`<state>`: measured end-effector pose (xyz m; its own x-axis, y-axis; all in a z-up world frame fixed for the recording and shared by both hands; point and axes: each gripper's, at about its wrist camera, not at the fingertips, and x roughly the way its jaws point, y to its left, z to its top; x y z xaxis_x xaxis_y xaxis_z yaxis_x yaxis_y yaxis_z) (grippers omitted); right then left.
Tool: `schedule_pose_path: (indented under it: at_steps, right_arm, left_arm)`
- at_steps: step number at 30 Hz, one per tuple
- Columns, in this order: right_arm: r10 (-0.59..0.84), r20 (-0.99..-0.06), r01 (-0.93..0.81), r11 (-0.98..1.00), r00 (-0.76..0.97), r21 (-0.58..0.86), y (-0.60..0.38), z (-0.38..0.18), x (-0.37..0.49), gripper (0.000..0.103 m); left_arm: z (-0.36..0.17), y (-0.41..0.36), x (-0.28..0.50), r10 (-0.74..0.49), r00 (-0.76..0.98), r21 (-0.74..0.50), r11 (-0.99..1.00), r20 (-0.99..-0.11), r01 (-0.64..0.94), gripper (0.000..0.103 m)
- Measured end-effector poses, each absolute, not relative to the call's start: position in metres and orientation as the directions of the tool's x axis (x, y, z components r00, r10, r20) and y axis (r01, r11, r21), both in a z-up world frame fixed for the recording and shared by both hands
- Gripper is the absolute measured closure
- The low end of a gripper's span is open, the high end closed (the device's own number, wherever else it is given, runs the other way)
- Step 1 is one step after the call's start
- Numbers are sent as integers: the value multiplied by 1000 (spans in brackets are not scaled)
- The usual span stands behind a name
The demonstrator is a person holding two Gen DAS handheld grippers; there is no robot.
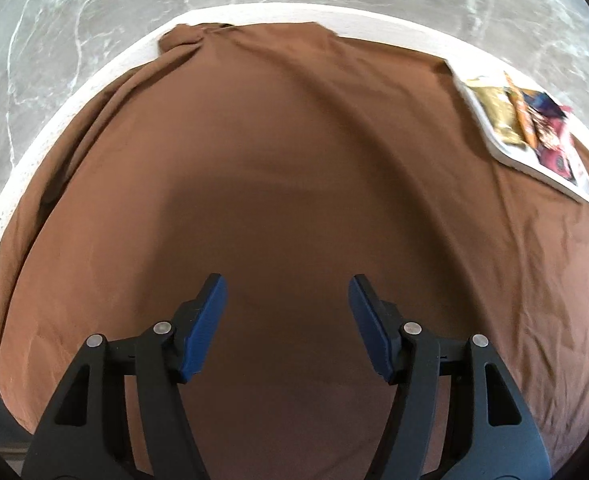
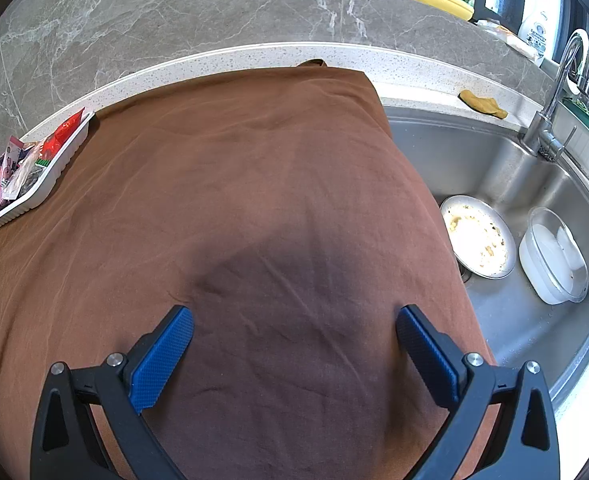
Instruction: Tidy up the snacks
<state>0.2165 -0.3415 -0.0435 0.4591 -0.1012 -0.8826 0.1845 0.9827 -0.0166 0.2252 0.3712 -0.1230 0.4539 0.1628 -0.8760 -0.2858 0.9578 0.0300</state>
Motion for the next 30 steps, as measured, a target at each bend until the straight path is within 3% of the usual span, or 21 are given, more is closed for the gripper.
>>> schedule_pose_path:
  at_steps: [7, 17, 30]
  right_arm:
    - [-101, -883, 184, 983, 459, -17, -342, -43, 217, 0]
    - [-101, -883, 184, 983, 459, -17, -342, -44, 217, 0]
    - [-101, -883, 184, 983, 459, -17, -341, -43, 217, 0]
  left_arm:
    - [-134, 398, 234, 208, 472, 46, 942, -856, -332, 36]
    - [-145, 420, 236, 226, 509, 16, 923, -831, -383, 0]
    - [-148, 420, 237, 231, 531, 14, 924, -815, -382, 0]
